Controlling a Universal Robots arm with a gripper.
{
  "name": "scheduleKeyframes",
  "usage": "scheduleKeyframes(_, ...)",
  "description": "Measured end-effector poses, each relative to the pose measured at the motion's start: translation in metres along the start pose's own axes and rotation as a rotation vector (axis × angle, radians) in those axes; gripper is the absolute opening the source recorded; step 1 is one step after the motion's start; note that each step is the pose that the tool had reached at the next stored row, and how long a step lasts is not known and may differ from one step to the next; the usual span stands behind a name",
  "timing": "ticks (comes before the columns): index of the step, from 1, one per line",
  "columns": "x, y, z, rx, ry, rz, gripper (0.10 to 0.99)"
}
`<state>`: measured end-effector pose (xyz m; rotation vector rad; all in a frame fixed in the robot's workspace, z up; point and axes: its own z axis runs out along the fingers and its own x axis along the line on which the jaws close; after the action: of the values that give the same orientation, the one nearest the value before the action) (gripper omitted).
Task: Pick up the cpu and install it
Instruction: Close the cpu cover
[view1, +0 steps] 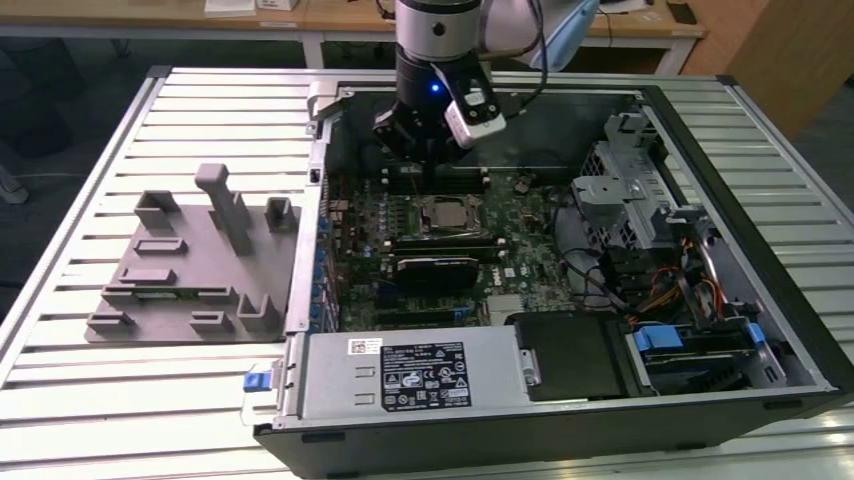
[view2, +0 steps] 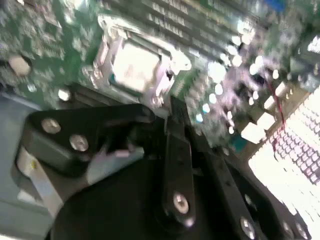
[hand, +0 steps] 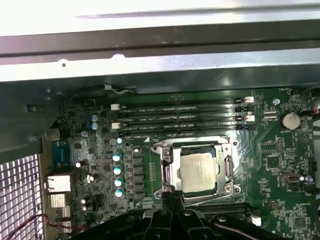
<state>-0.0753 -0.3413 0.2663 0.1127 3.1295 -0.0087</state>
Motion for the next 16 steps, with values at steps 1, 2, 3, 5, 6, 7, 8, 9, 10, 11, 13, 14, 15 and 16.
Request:
scheduleKeyframes(1,-0.0011,0.0000,0.0001,0.000,0.0001,0.000,0.106)
scheduleKeyframes(2,-0.0018,0.0001,0.0004,0.000,0.0002,0.000,0.106)
scheduleKeyframes(3,-0.0025,0.0002,0.0026,0.000,0.0002,0.000,0.106)
scheduleKeyframes(5,-0.0028,0.0002,0.0055,0.000,0.0002,0.000,0.106)
scheduleKeyframes(6,-0.0032,0.0002,0.0063,0.000,0.0002,0.000,0.106)
scheduleKeyframes(7,-0.0034,0.0003,0.0067,0.000,0.0003,0.000,0.106)
scheduleKeyframes(8,-0.0082,0.0009,0.0126,0.000,0.0003,0.000,0.106)
scheduleKeyframes(9,-0.0084,0.0009,0.0128,0.000,0.0003,0.000,0.106)
scheduleKeyframes(10,-0.0086,0.0010,0.0131,0.000,0.0003,0.000,0.106)
scheduleKeyframes(11,-0.0088,0.0010,0.0133,0.000,0.0002,0.000,0.106)
scheduleKeyframes(13,-0.0092,0.0011,0.0138,0.000,0.0003,0.000,0.106)
scheduleKeyframes(14,-0.0095,0.0012,0.0140,0.000,0.0003,0.000,0.106)
scheduleKeyframes(15,-0.0108,0.0015,0.0154,0.000,0.0003,0.000,0.106)
scheduleKeyframes(16,-0.0116,0.0016,0.0163,0.001,0.0003,0.000,0.106)
